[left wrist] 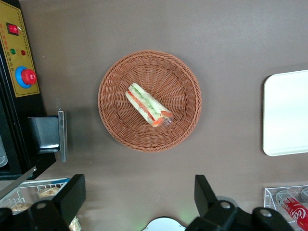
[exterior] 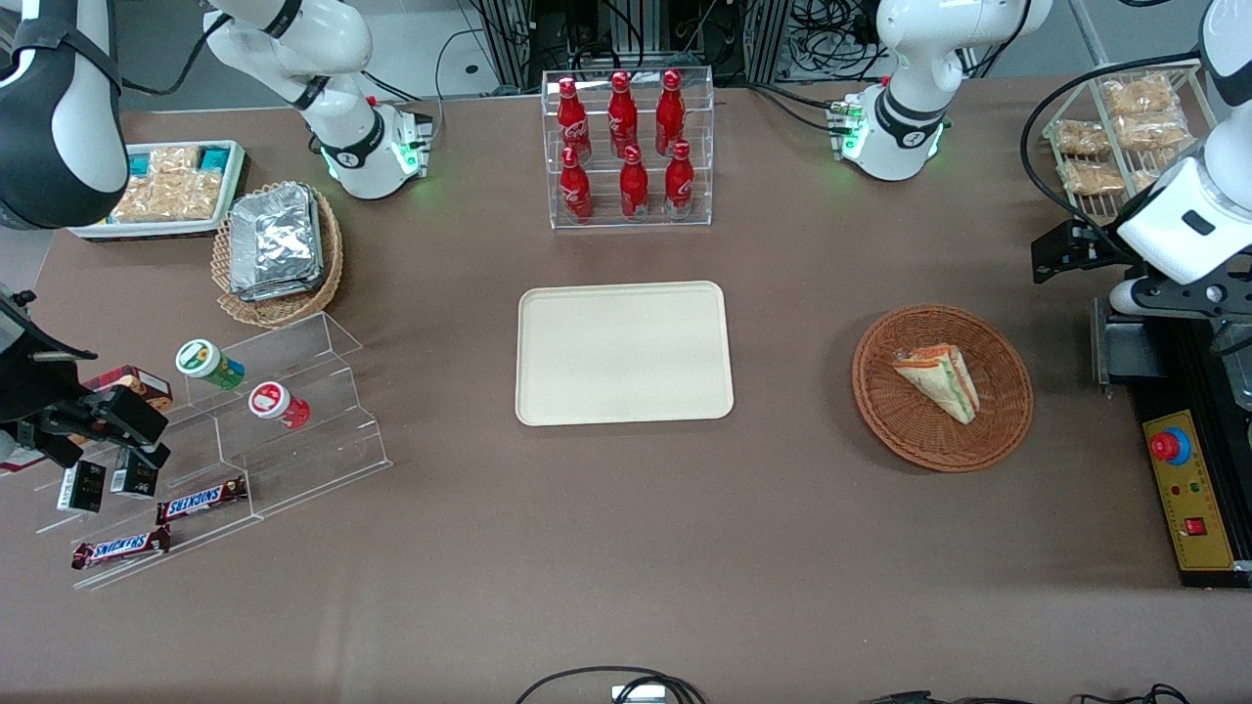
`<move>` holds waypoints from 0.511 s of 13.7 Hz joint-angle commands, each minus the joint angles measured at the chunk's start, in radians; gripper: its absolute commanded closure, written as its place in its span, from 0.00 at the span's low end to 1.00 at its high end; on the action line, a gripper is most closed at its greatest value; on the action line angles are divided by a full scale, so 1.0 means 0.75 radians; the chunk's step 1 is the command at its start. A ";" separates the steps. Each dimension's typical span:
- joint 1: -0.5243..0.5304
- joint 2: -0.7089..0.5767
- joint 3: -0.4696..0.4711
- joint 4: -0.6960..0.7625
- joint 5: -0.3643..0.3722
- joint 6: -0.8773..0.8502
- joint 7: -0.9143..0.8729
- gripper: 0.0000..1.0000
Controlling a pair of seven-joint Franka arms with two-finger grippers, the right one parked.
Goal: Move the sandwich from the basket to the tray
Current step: 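Move the left gripper down toward the sandwich in the wicker basket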
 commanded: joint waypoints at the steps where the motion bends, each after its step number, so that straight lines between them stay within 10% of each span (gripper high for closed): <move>1: -0.001 0.001 0.002 0.003 0.023 -0.005 0.015 0.00; 7: 0.004 0.046 0.010 -0.033 0.027 0.030 -0.013 0.00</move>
